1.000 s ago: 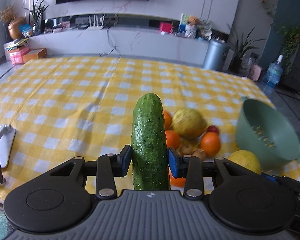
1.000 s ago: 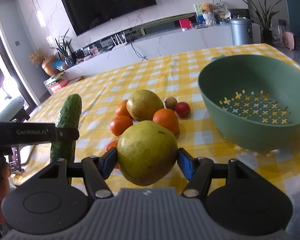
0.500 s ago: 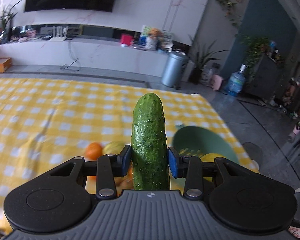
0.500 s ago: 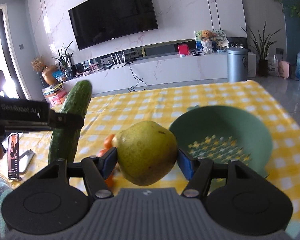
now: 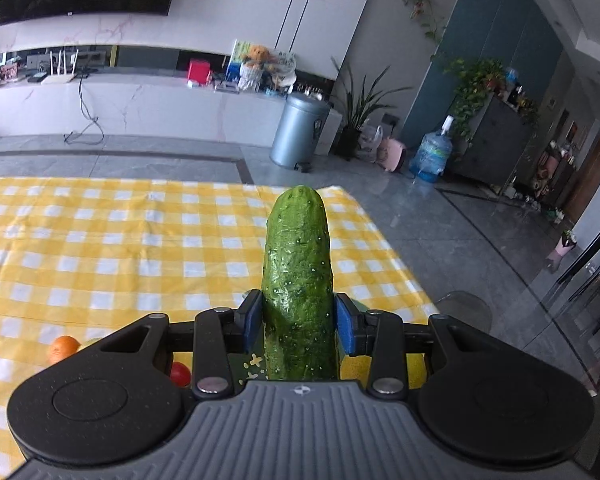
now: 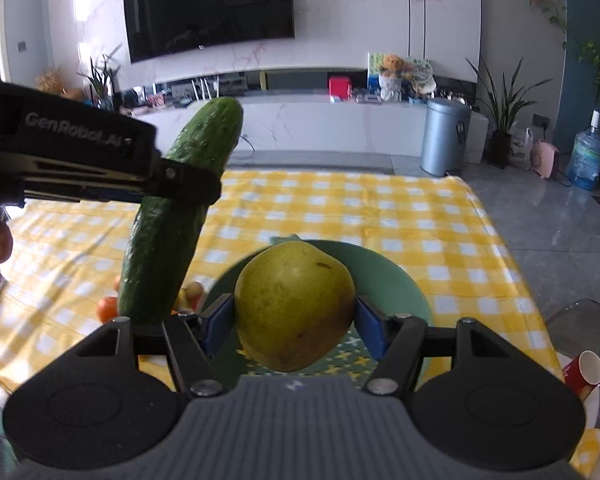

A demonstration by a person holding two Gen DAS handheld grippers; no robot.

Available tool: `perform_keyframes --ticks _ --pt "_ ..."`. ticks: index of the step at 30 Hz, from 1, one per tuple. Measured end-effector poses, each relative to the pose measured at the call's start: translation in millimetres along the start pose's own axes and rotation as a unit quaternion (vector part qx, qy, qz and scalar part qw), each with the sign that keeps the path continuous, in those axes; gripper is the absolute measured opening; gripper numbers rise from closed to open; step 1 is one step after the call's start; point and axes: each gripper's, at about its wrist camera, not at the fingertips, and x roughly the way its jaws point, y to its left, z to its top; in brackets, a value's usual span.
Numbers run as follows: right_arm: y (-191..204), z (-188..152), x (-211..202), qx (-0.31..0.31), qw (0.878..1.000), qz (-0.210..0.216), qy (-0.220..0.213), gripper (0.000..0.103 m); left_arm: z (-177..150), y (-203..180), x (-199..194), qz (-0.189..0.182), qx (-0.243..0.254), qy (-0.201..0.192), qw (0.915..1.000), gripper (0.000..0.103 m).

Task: Organize fruits
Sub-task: 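Carry the cucumber in the left tool while the right tool carries the pear over the green colander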

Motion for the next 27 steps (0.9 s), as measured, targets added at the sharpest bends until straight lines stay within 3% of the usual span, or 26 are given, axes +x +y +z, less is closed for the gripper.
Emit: perform_keyframes --ticks 7,12,27 --pt "-7 3 44 -0.038 0.997 0.006 0.061 0.063 -10 4 40 0.017 0.005 0.037 0.9992 0.043" --pt "-6 5 69 -0.067 0.993 0.009 0.097 0.063 -18 9 55 0.022 0.000 0.042 0.9989 0.043" --pt "-4 -2 113 -0.109 0.982 0.011 0.154 0.062 -33 13 79 0.028 0.005 0.069 0.9972 0.043"
